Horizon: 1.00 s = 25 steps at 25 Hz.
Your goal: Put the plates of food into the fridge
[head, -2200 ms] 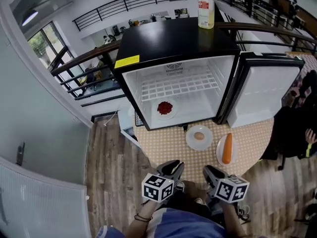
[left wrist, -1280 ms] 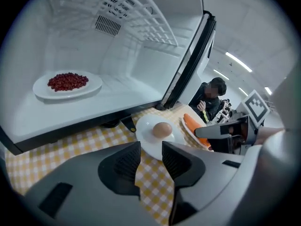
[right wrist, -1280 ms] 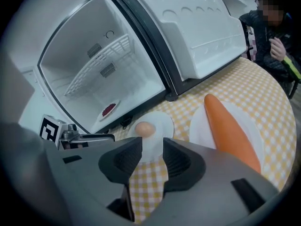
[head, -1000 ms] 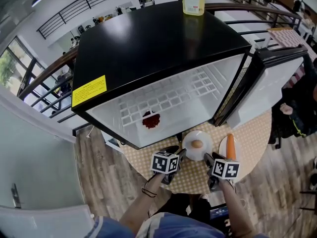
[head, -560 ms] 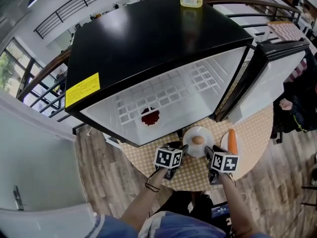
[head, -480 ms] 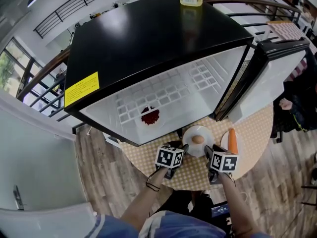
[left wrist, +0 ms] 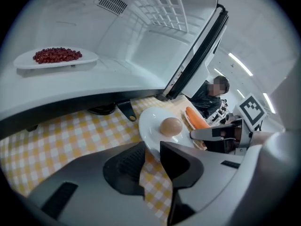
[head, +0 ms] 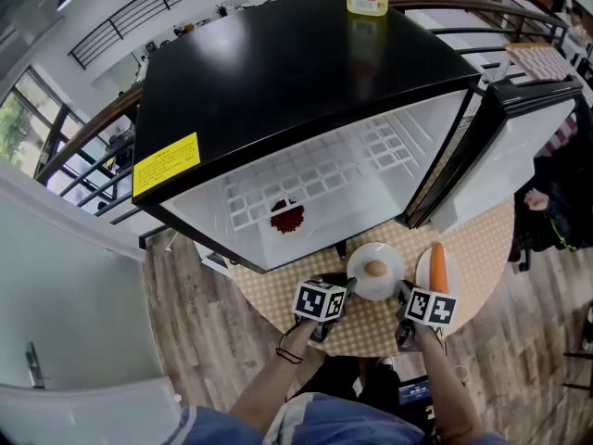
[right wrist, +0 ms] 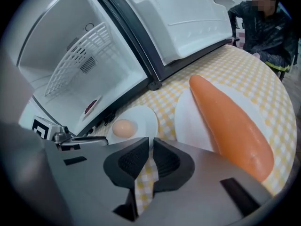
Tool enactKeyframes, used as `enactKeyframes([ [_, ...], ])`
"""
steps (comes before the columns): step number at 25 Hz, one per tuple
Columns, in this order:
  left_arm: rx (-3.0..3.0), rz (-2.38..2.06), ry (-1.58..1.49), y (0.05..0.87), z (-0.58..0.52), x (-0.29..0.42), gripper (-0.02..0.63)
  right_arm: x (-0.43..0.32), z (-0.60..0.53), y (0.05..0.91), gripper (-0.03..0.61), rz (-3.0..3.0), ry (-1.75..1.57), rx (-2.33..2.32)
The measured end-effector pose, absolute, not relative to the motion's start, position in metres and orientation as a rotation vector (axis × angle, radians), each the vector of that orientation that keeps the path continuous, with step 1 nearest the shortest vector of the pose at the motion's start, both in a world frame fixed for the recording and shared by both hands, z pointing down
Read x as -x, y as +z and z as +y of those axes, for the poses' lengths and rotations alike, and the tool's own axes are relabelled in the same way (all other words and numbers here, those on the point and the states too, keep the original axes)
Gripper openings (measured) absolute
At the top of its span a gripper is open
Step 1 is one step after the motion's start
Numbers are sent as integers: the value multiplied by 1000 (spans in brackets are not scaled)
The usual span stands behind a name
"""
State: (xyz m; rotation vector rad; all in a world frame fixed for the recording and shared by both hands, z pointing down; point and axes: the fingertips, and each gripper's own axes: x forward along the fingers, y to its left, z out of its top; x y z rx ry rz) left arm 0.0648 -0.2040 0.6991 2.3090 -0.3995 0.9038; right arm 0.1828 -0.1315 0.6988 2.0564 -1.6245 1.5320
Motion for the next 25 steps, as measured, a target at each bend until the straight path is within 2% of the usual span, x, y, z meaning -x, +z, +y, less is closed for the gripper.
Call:
enactKeyframes([
  [12, -2249, -481, 637, 661, -175, -39, 100, -165, -108, 646, 28, -1741, 1607, -2087],
  [25, -2371, -669, 467, 598, -262, -30, 98, -160, -198, 595, 26, -1935, 1466, -2055],
])
